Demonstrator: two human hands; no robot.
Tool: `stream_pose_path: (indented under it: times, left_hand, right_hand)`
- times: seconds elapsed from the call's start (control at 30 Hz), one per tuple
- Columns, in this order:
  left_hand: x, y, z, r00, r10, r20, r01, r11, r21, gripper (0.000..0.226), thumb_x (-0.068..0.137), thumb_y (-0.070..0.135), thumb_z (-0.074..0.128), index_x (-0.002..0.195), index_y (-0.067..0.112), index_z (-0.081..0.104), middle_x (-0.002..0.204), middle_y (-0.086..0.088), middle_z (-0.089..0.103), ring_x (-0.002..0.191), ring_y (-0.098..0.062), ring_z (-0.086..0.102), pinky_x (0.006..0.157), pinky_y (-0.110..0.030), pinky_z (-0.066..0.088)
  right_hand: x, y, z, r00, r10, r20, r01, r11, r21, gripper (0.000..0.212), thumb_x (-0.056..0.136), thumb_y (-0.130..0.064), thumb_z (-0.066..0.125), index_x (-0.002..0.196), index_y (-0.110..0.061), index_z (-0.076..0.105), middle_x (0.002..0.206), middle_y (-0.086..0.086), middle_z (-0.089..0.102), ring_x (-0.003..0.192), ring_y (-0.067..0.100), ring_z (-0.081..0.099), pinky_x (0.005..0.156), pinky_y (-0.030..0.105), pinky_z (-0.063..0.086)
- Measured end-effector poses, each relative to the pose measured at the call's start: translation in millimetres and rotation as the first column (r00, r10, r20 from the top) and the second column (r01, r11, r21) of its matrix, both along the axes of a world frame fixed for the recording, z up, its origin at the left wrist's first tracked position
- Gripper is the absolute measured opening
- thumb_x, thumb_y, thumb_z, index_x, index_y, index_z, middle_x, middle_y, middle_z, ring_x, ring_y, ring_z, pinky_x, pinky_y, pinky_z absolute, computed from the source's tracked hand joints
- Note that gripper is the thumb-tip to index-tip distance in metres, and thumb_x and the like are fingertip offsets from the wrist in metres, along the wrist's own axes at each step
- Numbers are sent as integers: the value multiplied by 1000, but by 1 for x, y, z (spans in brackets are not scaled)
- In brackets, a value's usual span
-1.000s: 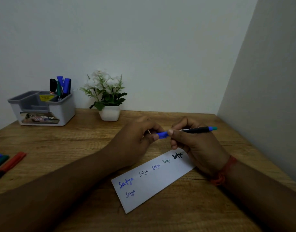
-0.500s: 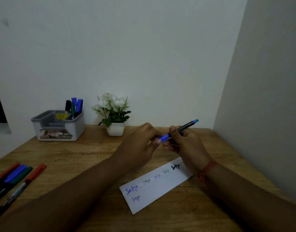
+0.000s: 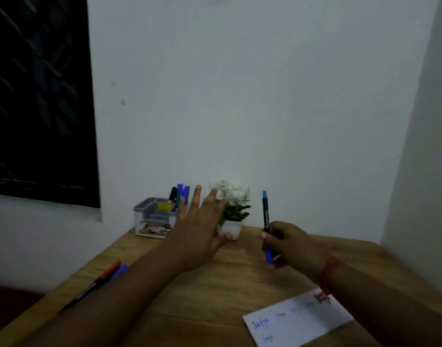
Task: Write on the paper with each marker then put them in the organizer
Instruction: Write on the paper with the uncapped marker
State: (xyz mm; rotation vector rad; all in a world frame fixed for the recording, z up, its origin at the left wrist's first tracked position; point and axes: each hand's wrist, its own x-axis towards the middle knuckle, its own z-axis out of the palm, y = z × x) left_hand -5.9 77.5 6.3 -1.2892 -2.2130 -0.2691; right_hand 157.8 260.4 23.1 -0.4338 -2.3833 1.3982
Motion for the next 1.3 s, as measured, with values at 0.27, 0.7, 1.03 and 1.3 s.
stream_pose_path:
  times: [0.27,0.7,1.03,1.3]
  left_hand:
    - [-98,-114,-15,953,299,-60,-303,949,-83,84,90,77,12,155,25,18,164,-10,12,150,-37,1,112,-68,6]
    - [-118,-134,-45,967,254,-15,-255,967,-30,81,83,81,0,140,39,-40,159,-2,-29,143,-27,-35,111,-63,-17]
    - [-108,-132,-39,964,258,68,-243,955,-167,87,80,80,4,146,35,-32,152,0,-42,137,-28,-44,112,-65,-15]
    - [-102,-133,-32,976,157,149,-123,969,-213,81,87,77,21,149,43,-19,156,5,-34,137,-24,-43,114,-62,-13]
  right_hand:
    - [-89,-49,39,995,-34,-91,70,902,425,17,91,-28,73,91,-11,67,81,5,74,65,15,70,50,20,50]
    - [-252,-111,78,996,-91,18,-1,187,982,20,94,-19,67,101,0,65,102,19,65,92,34,65,68,34,45]
    - [-283,-118,65,991,-102,85,-73,120,990,30,85,9,58,111,-2,68,113,17,67,106,33,62,91,42,56]
    - [-260,-109,65,986,-13,-167,168,107,980,34,87,0,62,117,-15,62,116,8,63,107,30,55,85,40,48]
